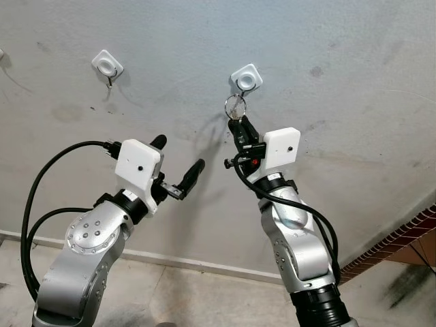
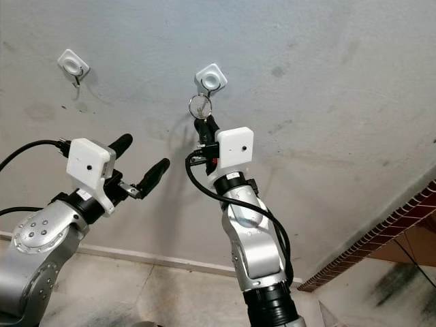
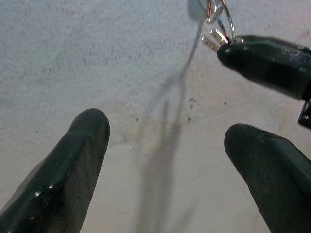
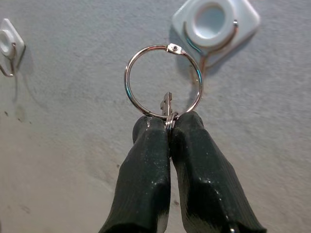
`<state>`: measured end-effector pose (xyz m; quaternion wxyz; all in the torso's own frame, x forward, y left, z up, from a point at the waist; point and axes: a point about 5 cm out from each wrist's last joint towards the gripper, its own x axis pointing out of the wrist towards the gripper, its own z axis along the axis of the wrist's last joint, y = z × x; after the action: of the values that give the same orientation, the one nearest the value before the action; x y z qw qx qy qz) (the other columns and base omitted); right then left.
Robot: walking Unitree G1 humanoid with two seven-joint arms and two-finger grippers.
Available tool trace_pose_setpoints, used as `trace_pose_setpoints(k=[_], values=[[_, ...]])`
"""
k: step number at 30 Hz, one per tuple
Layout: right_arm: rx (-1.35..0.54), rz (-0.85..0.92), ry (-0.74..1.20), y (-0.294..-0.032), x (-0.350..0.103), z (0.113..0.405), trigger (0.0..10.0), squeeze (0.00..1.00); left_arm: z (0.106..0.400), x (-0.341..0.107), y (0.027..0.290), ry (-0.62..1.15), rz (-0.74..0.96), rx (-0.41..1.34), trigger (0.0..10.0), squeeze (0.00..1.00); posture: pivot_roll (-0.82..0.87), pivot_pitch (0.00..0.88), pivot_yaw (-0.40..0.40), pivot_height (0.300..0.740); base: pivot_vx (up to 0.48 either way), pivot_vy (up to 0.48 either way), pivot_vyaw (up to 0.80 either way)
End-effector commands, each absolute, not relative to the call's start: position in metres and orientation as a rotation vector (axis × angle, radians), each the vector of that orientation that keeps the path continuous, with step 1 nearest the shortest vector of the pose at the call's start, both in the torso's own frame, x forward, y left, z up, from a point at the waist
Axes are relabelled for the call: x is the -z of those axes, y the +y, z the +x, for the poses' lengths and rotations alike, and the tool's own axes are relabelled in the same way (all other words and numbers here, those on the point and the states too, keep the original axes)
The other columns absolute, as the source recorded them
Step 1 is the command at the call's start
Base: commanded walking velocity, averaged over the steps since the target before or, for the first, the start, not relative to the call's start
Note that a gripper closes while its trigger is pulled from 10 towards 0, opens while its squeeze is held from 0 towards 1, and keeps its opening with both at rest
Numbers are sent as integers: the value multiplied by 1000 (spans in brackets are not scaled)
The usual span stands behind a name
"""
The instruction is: Hang keys on a hook
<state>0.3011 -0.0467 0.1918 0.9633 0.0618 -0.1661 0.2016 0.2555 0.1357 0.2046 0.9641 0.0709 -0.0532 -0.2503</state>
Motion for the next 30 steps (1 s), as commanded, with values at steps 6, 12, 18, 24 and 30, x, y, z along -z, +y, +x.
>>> trace_pose_setpoints(k=[6,12,18,24,30], values=[[-412,116,-359,-37,-197,306,10000,0,255,-206,135,-104,145,509,10000,0,343,83,-35,740,0,0,0],[-404,106,-366,-33,-198,309,10000,0,255,-206,135,-103,144,507,10000,0,343,85,-36,740,0,0,0],[-371,78,-363,-36,-197,313,10000,0,254,-204,134,-98,142,508,10000,0,342,86,-38,740,0,0,0],[-392,96,-433,-38,-213,307,10000,0,254,-205,134,-100,140,506,10000,0,342,88,-40,740,0,0,0],[-399,110,-495,-48,-232,299,10000,0,254,-204,134,-98,140,506,10000,0,340,87,-40,740,0,0,0]])
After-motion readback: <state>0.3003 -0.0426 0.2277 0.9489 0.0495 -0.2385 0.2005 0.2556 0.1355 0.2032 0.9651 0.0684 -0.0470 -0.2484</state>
